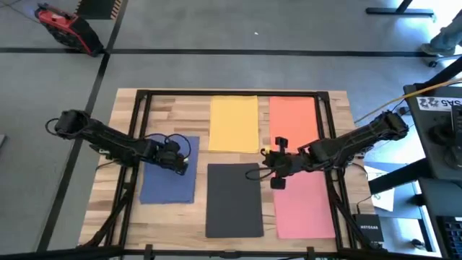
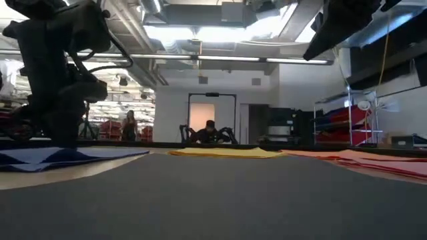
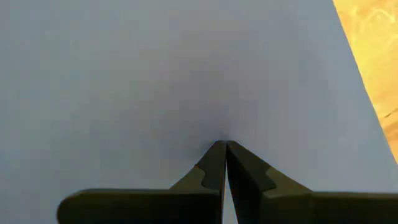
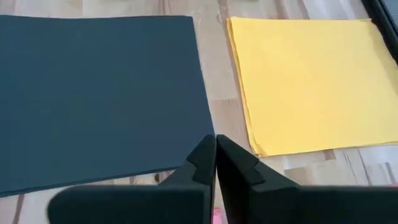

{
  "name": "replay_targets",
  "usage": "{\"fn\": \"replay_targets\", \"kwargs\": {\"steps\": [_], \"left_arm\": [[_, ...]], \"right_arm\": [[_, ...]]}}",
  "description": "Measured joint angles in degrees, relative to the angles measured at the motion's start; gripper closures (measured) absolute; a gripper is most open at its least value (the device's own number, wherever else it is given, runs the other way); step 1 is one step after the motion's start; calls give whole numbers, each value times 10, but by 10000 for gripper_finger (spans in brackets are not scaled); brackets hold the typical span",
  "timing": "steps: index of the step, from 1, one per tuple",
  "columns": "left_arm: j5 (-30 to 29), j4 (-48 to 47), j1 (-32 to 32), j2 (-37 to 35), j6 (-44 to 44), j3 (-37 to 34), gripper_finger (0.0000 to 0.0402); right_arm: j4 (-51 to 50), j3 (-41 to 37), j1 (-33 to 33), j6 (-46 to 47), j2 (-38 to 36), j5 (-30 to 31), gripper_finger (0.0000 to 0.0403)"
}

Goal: Organize paper
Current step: Adjust the stacked blue colored papers

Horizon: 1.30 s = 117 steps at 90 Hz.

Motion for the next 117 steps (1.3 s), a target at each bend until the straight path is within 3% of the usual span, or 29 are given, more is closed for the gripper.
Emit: {"fn": "replay_targets", "kwargs": {"steps": [46,63,81,103,117], "left_arm": [[0,2,0,0,2,27,402],[24,1,0,-1,25,51,402],[48,11,0,-2,45,86,402],[-2,180,0,-27,192,101,402],[-38,345,-8,-51,265,72,402]], "right_arm": [[0,0,0,-10,0,1,403],[-29,0,0,-47,0,54,403],[-59,0,0,-34,0,16,403],[-63,-1,0,-34,-42,-68,403],[23,-59,0,-34,-122,-78,403]]}}
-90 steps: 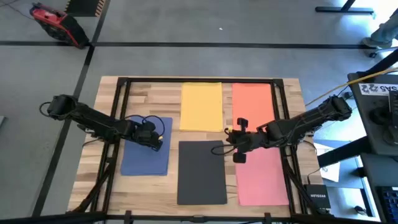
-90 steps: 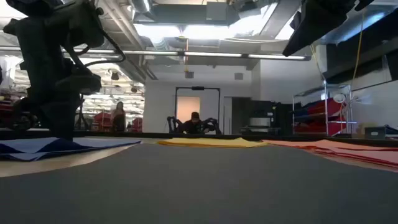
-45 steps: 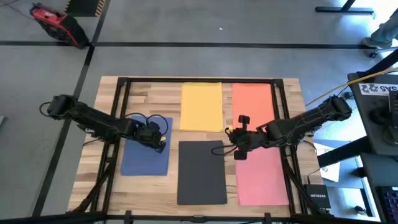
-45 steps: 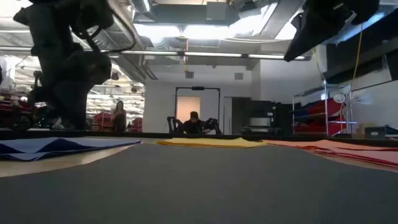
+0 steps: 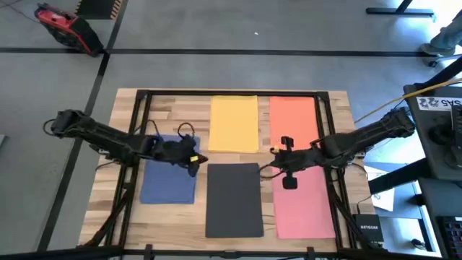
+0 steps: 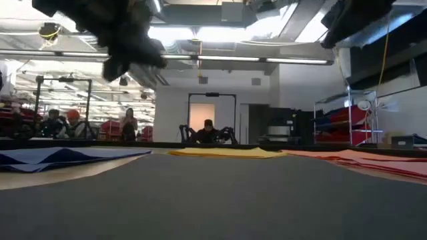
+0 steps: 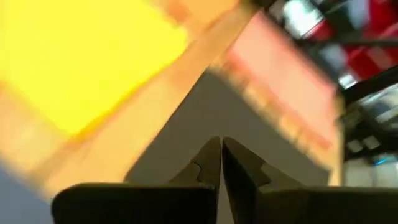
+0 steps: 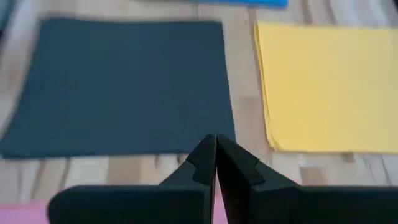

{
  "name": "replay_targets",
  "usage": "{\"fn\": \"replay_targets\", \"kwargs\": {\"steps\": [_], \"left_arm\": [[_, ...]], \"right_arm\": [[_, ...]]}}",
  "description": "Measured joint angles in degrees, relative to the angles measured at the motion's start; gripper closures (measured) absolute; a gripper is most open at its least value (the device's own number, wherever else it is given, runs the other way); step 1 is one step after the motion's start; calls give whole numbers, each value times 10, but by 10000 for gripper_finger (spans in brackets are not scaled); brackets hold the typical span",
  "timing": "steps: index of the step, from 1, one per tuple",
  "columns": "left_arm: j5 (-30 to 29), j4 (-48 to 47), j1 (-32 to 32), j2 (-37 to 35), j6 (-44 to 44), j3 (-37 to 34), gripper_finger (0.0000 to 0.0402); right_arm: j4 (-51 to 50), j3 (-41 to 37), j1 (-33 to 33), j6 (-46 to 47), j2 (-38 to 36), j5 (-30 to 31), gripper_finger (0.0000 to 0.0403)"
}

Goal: Organize paper
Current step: Adjust the stacked blue colored papers

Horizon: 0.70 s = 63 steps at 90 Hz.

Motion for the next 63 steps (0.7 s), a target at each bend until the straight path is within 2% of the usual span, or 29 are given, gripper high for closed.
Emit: {"fn": "replay_targets", "kwargs": {"steps": [16,28,38,48,63], "left_arm": [[0,192,-16,-25,48,-77,402],[-2,298,-25,-38,50,-126,402],[-2,311,-26,-49,33,-144,402],[-2,309,-26,-60,28,-145,402],[-1,340,-7,-64,11,-144,402]], "right_arm": [[154,-147,-7,44,-128,-61,403],[204,-224,-28,122,-204,-78,403],[212,-240,-35,164,-246,-64,403],[243,-239,-35,167,-262,-39,403],[361,-239,-36,164,-250,13,403]]}}
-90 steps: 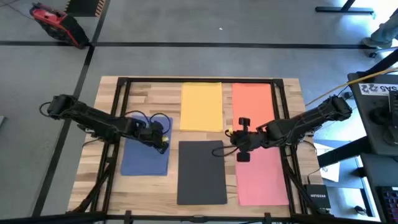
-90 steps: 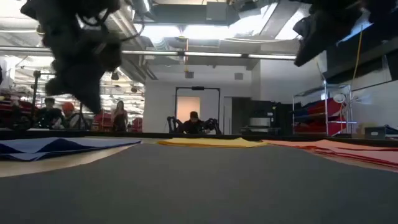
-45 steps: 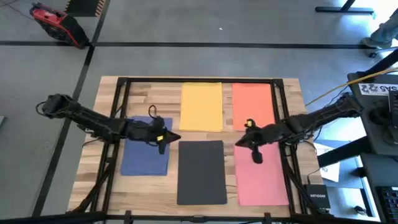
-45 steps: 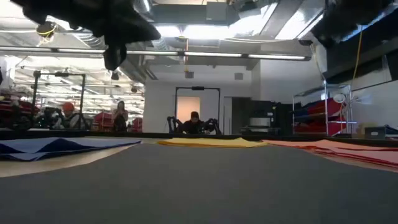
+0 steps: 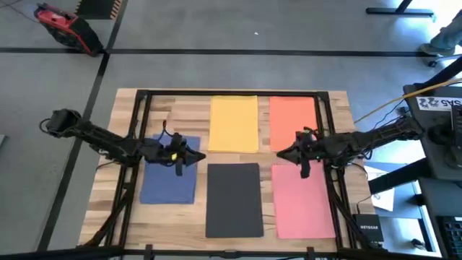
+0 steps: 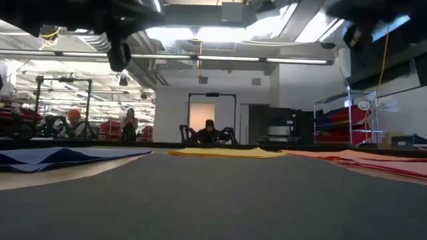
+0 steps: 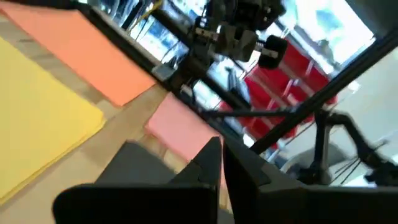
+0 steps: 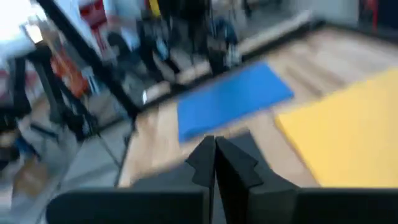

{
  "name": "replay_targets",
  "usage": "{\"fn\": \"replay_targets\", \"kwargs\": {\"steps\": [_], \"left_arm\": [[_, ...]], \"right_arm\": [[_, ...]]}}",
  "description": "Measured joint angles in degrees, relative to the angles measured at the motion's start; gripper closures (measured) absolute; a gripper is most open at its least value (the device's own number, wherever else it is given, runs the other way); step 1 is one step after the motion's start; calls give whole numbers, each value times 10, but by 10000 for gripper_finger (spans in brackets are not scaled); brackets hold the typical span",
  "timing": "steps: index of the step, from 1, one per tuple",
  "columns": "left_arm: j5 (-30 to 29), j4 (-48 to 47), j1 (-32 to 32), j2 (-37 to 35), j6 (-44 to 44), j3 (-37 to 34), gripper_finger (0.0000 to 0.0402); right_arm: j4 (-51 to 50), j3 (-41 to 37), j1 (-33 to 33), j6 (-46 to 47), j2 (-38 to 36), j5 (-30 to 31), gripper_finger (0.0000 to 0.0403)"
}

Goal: Organize paper
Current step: Adjust the stacked blue colored papers

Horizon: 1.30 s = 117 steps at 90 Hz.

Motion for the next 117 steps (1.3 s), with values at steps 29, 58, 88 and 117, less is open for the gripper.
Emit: {"fn": "replay_targets", "kwargs": {"steps": [29,58,88,117], "left_arm": [[133,-196,-22,0,-7,63,402],[145,-591,-145,1,-15,195,402],[139,-675,-272,27,-103,204,402],[139,-669,-343,106,-118,204,402]], "right_arm": [[41,58,-97,-33,113,-65,403],[-116,291,-219,-137,356,-214,403],[-199,556,-254,-247,608,-286,403],[-243,740,-248,-256,779,-292,403]]}}
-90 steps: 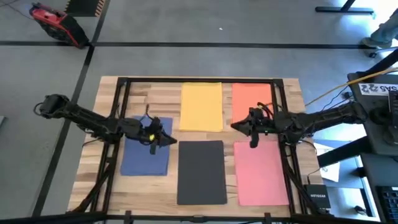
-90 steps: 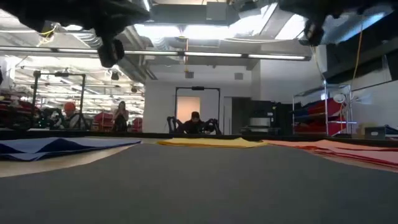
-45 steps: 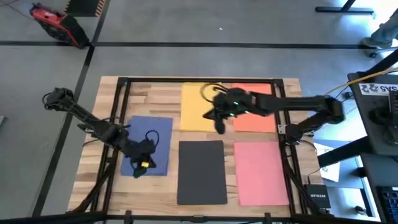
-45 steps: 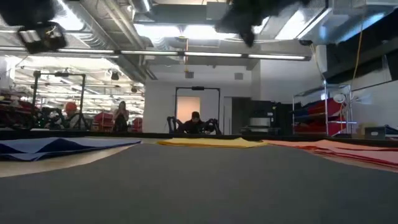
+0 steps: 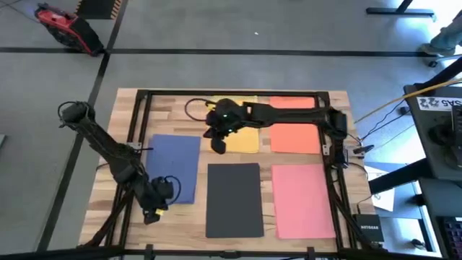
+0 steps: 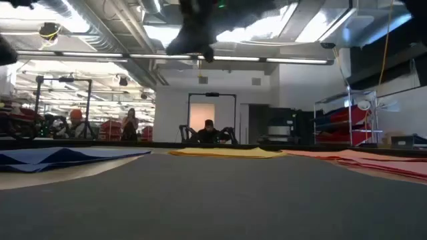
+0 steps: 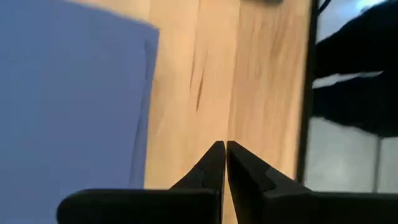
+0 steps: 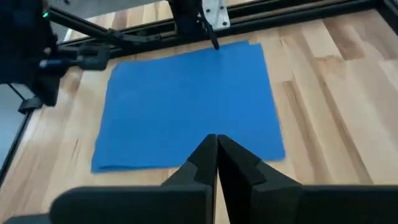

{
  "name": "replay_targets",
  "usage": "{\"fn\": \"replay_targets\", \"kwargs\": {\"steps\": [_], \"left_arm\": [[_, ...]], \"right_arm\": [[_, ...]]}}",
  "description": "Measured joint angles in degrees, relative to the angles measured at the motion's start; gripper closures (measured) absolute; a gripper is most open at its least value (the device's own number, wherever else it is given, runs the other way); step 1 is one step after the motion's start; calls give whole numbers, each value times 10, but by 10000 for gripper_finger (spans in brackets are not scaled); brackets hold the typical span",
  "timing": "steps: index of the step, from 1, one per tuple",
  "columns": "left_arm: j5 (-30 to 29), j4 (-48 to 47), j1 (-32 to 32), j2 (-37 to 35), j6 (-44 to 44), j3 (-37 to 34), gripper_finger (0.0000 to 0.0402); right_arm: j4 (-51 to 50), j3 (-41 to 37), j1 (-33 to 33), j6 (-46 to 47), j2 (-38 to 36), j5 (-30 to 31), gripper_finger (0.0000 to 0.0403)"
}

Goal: Organize paper
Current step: Adjust the stacked blue colored papers

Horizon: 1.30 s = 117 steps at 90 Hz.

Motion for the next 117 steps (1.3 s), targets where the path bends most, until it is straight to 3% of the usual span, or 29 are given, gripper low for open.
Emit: {"fn": "replay_targets", "kwargs": {"steps": [37,58,85,117], "left_arm": [[-2,54,-60,96,-22,0,402],[-33,31,-62,145,-36,0,402],[-64,34,-62,182,-82,1,402],[-67,64,-62,184,-60,0,402]], "right_arm": [[25,41,10,0,120,44,403],[121,41,15,45,173,103,403],[145,41,14,67,220,216,403],[213,41,6,112,264,213,403]]}}
